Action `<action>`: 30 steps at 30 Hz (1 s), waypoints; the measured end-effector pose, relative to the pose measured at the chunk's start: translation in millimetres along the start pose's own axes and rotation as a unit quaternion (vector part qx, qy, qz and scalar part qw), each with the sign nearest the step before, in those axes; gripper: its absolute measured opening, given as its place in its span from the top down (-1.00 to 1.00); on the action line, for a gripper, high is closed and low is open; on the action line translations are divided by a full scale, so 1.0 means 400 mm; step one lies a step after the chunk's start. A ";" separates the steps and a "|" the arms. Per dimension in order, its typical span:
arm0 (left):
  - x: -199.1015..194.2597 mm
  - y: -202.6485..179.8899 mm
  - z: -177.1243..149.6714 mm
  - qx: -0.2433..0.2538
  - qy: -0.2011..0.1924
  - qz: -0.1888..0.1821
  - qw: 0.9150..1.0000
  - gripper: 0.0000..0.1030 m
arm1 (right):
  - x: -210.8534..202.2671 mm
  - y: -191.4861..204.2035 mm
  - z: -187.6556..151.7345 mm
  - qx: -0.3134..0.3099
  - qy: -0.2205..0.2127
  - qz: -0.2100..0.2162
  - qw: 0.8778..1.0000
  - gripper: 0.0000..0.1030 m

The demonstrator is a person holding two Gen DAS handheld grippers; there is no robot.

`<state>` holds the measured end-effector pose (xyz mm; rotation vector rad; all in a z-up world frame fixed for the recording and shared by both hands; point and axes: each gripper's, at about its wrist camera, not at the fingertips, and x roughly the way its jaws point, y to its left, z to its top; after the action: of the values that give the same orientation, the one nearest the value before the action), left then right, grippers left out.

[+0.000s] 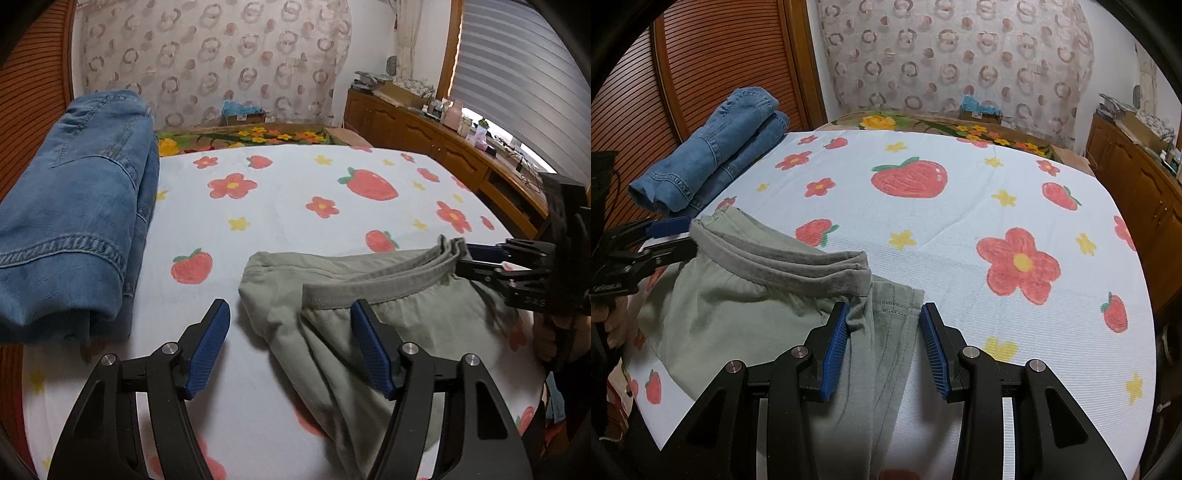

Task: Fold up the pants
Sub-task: 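Close both tools on the waistband edge of the folded grey-green garment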

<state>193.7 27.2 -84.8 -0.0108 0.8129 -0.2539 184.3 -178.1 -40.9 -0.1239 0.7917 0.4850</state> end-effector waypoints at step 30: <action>0.042 0.019 0.000 -0.012 0.030 -0.032 0.999 -0.44 | 0.015 0.022 0.024 -0.022 0.014 0.014 1.000 0.58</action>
<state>206.5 30.8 -97.4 -0.0526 0.8757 -0.3067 190.2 -165.5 -37.9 -0.1615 0.8117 0.5289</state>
